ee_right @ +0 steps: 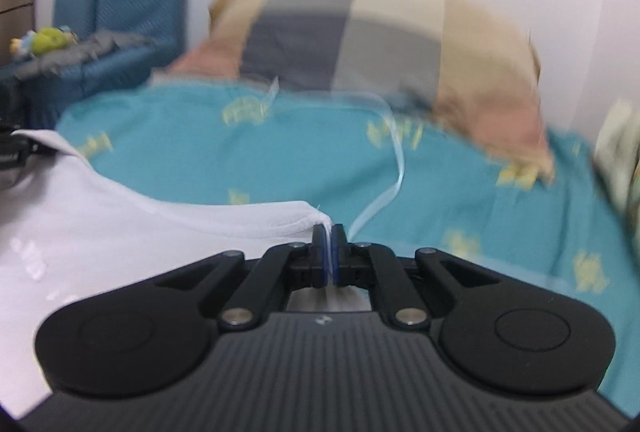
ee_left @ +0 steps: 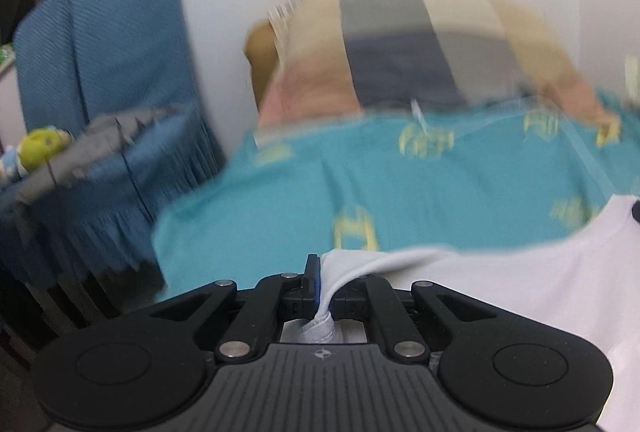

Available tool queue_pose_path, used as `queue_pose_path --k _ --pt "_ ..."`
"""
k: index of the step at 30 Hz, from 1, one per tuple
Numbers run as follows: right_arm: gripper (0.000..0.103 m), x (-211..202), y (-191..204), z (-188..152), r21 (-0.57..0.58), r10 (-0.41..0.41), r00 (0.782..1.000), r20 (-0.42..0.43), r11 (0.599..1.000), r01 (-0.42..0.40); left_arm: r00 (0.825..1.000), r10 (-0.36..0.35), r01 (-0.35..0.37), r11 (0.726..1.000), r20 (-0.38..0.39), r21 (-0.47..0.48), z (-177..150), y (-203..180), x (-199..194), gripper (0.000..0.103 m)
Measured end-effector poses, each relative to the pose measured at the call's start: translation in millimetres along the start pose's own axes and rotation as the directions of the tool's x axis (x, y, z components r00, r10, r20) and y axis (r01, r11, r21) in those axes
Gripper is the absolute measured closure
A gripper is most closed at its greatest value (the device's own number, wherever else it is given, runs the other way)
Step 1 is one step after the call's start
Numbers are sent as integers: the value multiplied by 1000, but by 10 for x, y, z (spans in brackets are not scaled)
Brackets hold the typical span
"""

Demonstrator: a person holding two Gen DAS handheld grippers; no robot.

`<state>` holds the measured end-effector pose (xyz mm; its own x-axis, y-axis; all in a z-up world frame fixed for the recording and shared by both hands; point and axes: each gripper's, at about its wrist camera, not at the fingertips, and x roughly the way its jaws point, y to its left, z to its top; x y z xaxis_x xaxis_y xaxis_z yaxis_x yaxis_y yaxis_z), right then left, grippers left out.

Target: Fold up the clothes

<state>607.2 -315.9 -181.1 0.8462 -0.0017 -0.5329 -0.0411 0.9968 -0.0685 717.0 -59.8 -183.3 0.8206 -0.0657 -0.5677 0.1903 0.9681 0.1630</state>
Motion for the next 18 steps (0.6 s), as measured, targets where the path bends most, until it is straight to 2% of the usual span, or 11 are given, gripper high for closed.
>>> queue_pose_path --k 4,8,10,11,12,13,14,16,17,18 --pt "97 131 -185 -35 114 68 998 -12 991 -66 998 -64 63 996 -10 -68 74 156 122 93" --pt "96 105 -136 -26 105 67 998 -21 992 -64 998 -61 61 998 -13 -34 64 144 50 86" --pt "94 44 -161 -21 126 81 997 -10 989 -79 998 -67 66 997 -19 -47 103 169 -16 69" --pt "93 -5 -188 -23 142 95 995 -4 985 -93 997 -78 78 996 -16 -51 128 190 -65 63" --pt "93 -45 -197 -12 154 104 995 0 983 -103 996 -86 86 995 -11 -49 146 196 -129 52" --pt "88 -91 -198 3 160 108 994 3 981 -107 996 -87 87 995 -8 -44 170 200 -197 45" --pt "76 -156 -196 13 162 112 994 8 980 -112 996 -89 89 995 -5 -38 191 199 -272 42" --pt "61 -315 -186 43 160 118 993 32 980 -121 995 -97 97 995 3 -19 220 168 -470 37" --pt "55 -417 -172 51 162 115 992 43 979 -120 995 -98 98 995 4 -11 224 149 -584 36" --pt "55 -519 -158 58 164 112 992 52 979 -120 995 -100 100 995 2 -5 226 125 -711 35"
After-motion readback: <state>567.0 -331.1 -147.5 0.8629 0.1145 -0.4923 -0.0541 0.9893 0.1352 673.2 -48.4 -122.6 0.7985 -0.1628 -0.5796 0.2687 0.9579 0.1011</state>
